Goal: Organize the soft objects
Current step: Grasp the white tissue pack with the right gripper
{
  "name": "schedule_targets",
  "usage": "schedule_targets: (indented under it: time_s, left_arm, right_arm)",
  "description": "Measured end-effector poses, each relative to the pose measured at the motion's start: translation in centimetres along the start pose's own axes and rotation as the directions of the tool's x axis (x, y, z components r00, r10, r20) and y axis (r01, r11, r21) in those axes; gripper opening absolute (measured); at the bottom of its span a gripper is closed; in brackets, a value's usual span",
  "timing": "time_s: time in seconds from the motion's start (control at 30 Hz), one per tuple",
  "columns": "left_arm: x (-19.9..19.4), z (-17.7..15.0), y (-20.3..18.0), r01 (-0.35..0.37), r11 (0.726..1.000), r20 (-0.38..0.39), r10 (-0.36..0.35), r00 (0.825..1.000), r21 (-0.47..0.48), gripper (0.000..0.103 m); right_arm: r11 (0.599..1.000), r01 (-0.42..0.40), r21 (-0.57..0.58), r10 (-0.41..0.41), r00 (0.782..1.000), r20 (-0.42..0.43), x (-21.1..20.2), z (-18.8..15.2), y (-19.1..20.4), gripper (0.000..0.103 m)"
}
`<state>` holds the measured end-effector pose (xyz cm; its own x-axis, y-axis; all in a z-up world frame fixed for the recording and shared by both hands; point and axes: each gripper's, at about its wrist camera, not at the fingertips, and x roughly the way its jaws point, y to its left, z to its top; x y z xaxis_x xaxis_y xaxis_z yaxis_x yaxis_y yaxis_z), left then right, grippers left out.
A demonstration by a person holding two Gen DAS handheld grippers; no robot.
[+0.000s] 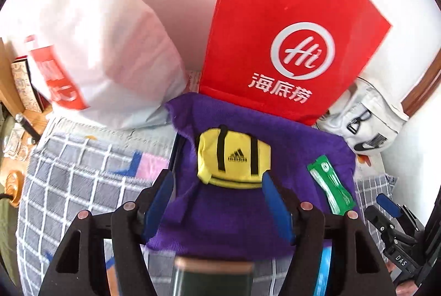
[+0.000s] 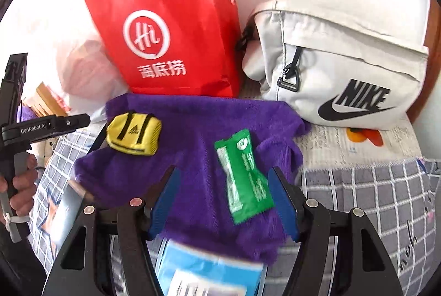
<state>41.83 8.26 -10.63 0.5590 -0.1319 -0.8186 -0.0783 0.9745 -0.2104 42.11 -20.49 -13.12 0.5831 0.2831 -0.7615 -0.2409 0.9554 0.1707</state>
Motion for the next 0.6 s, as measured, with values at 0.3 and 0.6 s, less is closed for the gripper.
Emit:
schedule_targets:
  time_s: [0.3, 0.6]
  left_arm:
    - [-6.2, -5.1, 0.7, -0.003, 1.0, 0.035, 0.003, 0.999, 0.0, 0.065]
    - [-10.1, -11.0, 1.9, -0.001, 1.0, 0.04, 0.002, 0.999, -0.005, 0.065]
  right_arm:
    - [0.997, -0.042, -0.071, 0.043, 0.999, 0.012, -6.4, -5.7, 4.1, 0.066]
    - [0.988, -0.101, -0.114, 0.104, 0.994, 0.022, -11.2, -10.7, 7.2, 0.056]
